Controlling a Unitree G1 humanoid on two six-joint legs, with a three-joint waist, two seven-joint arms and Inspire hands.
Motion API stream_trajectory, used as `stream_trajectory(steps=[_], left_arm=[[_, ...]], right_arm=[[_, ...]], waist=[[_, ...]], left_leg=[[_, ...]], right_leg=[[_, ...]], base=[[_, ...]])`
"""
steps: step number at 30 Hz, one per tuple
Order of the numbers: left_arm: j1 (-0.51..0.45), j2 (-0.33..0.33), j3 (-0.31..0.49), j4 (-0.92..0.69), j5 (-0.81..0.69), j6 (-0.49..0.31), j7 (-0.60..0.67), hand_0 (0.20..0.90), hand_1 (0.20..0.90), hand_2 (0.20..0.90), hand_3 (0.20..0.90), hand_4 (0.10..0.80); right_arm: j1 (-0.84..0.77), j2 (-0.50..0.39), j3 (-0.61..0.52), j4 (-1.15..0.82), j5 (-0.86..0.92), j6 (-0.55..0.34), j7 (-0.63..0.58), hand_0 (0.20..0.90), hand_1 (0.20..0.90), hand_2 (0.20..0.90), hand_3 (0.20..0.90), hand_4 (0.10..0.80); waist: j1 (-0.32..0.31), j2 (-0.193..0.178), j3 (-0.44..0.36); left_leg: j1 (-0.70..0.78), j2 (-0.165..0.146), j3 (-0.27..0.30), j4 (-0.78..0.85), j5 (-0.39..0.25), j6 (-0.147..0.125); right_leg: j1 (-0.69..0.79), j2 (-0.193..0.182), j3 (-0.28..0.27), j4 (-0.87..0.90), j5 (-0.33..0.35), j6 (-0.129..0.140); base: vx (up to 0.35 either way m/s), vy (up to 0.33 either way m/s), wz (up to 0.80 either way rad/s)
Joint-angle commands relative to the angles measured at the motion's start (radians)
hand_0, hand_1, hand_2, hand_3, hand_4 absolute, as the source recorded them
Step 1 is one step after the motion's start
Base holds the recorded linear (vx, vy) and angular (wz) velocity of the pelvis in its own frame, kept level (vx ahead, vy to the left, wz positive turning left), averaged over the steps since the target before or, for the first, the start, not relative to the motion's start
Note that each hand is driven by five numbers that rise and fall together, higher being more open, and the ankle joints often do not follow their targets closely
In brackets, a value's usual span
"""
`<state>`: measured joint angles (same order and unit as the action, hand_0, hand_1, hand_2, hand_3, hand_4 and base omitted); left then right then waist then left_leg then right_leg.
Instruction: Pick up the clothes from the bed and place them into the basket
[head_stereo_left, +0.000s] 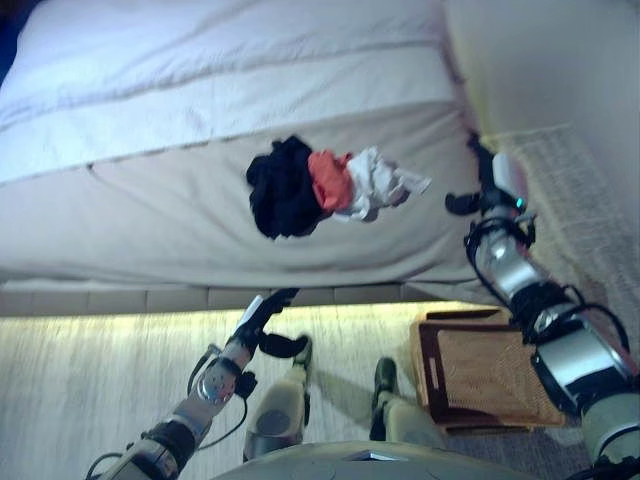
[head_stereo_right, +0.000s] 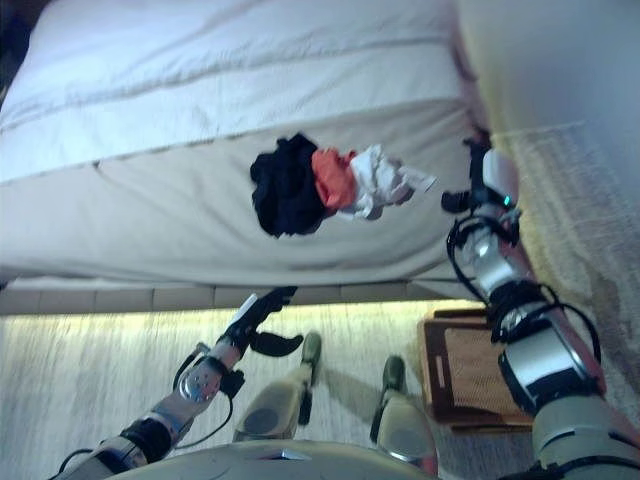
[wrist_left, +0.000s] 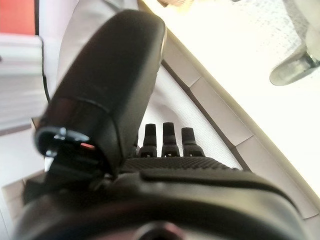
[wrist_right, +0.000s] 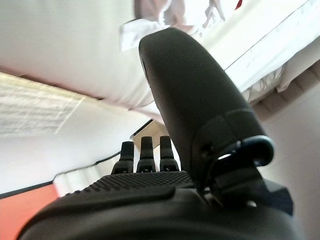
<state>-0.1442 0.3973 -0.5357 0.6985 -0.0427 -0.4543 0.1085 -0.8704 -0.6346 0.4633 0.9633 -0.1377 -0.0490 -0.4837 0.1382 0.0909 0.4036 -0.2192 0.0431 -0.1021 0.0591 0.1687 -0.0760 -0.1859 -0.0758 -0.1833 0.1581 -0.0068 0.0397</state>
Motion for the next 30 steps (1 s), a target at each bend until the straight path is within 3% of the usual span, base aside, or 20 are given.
stream_trajectory(steps=[1,4,9,12,26,30], left_arm=[[-0.021,0.071,-0.005,-0.162,-0.051,-0.124,0.037,0.900,0.900,0.900,0.900,0.800],[-0.016,0.101,-0.005,-0.219,-0.081,-0.144,0.040,0.900,0.900,0.900,0.900,0.800],[-0.021,0.154,0.025,-0.357,-0.139,-0.165,0.048,0.900,0.900,0.900,0.900,0.800],[-0.015,0.169,0.040,-0.399,-0.160,-0.179,0.049,0.900,0.900,0.900,0.900,0.800],[0.052,0.233,0.106,-0.571,-0.268,-0.211,0.033,0.900,0.900,0.900,0.900,0.800],[0.077,0.265,0.131,-0.631,-0.178,-0.231,0.050,0.900,0.900,0.900,0.900,0.800]], right_arm=[[-0.137,-0.087,0.071,-0.060,0.014,0.004,-0.014,0.900,0.900,0.900,0.900,0.800],[-0.213,-0.106,0.096,-0.029,0.044,0.029,0.002,0.900,0.900,0.900,0.900,0.800],[-0.347,-0.136,0.139,0.030,0.081,0.089,0.041,0.900,0.900,0.900,0.900,0.800],[-0.376,-0.148,0.162,0.044,0.079,0.120,0.053,0.900,0.900,0.900,0.900,0.800],[-0.567,-0.232,0.278,0.137,0.077,0.291,0.110,0.900,0.900,0.900,0.900,0.800],[-0.618,-0.250,0.303,0.160,0.116,0.323,0.130,0.900,0.900,0.900,0.900,0.800]], waist=[[0.037,-0.042,0.029],[0.063,-0.035,0.056],[0.103,-0.008,0.114],[0.117,0.001,0.116],[0.164,0.068,0.116],[0.179,0.082,0.116]], left_leg=[[-0.104,-0.091,-0.015,0.242,-0.188,0.054],[-0.191,-0.113,-0.023,0.338,-0.212,0.060],[-0.370,-0.154,-0.019,0.543,-0.270,0.080],[-0.427,-0.166,-0.015,0.623,-0.317,0.091],[-0.678,-0.189,0.009,0.820,-0.356,0.109],[-0.733,-0.193,0.017,0.851,-0.359,0.112]], right_leg=[[-0.099,-0.026,-0.036,0.241,-0.120,-0.058],[-0.175,-0.035,-0.045,0.341,-0.154,-0.067],[-0.342,-0.080,-0.065,0.567,-0.212,-0.085],[-0.402,-0.090,-0.062,0.650,-0.252,-0.080],[-0.658,-0.125,-0.062,0.853,-0.291,-0.087],[-0.713,-0.136,-0.067,0.887,-0.293,-0.084]], base=[[-0.087,-0.027,0.25],[-0.072,-0.023,0.33],[-0.059,-0.013,0.20],[0.024,-0.021,0.15],[-0.014,-0.011,0.09],[-0.007,-0.015,0.12]])
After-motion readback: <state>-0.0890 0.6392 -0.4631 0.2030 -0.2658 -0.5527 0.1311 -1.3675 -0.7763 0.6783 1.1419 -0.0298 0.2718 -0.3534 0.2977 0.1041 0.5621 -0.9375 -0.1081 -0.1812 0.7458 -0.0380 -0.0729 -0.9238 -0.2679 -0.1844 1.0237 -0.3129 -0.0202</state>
